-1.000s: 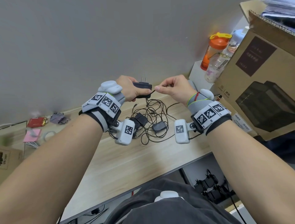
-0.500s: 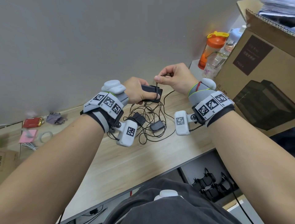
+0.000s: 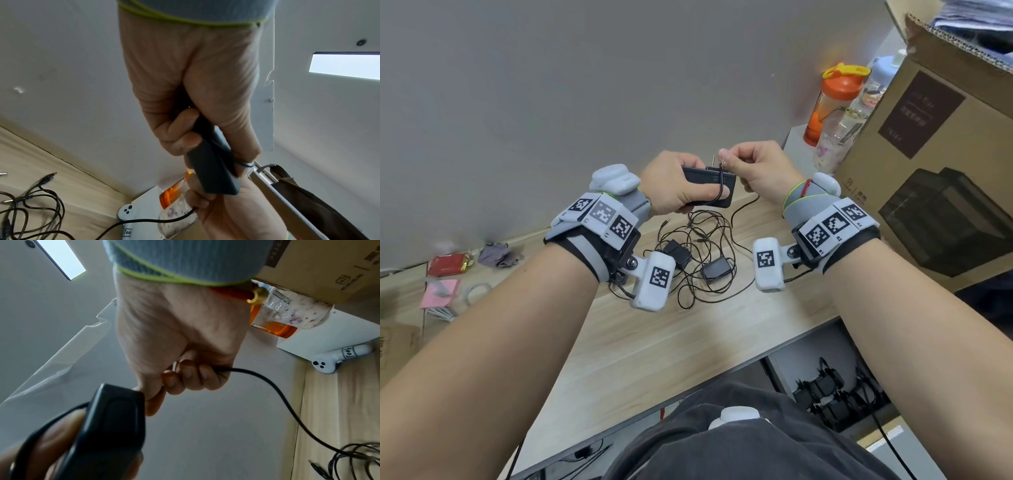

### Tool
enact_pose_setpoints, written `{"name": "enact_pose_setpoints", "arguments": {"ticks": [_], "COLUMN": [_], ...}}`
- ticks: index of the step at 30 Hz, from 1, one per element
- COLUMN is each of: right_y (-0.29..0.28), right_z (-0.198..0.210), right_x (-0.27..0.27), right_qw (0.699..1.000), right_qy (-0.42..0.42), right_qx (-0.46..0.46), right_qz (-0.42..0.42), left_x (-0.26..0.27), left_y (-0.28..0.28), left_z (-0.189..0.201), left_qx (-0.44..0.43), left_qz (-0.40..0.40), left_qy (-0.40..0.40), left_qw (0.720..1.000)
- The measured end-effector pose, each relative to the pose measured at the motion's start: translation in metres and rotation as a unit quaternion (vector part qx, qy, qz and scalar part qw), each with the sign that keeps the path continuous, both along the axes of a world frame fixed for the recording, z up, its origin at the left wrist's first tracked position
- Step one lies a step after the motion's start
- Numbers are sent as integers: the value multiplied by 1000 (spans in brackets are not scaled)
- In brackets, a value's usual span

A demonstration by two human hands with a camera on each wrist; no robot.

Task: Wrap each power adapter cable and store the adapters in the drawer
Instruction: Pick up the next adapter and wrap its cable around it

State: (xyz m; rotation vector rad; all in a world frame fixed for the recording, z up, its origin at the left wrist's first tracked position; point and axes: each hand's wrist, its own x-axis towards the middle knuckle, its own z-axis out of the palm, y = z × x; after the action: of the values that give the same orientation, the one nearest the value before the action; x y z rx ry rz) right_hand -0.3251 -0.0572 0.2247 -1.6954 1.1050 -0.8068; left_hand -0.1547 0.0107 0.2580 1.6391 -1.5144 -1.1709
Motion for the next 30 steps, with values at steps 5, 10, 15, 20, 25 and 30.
{"name": "enact_pose_setpoints", "arguments": {"ticks": [5, 10, 15, 20, 25, 30], "right_y": [7, 16, 25, 26, 18, 5], "right_z": [-15, -20, -19, -6, 5, 11], "right_x": [9, 12, 17, 18, 16, 12], "right_qw": [998, 997, 996, 994, 996, 998], "right_qy": [-28, -20, 16, 49, 40, 5], "right_qx": [59, 71, 46, 3, -24, -34], "right_qz": [-5, 28, 80, 97, 81, 57], "left_x": [1, 6, 13, 26, 33, 27], "left_y": [-3, -13, -22, -27, -22, -19], "left_z": [0, -4, -5, -15, -27, -28], "left_qx": [-17, -41, -59, -48, -8, 1], "left_qz": [21, 93, 161, 164, 117, 47], "left_qy": [48, 104, 102, -12, -75, -57], "left_qw": [998, 989, 980, 985, 990, 997]}}
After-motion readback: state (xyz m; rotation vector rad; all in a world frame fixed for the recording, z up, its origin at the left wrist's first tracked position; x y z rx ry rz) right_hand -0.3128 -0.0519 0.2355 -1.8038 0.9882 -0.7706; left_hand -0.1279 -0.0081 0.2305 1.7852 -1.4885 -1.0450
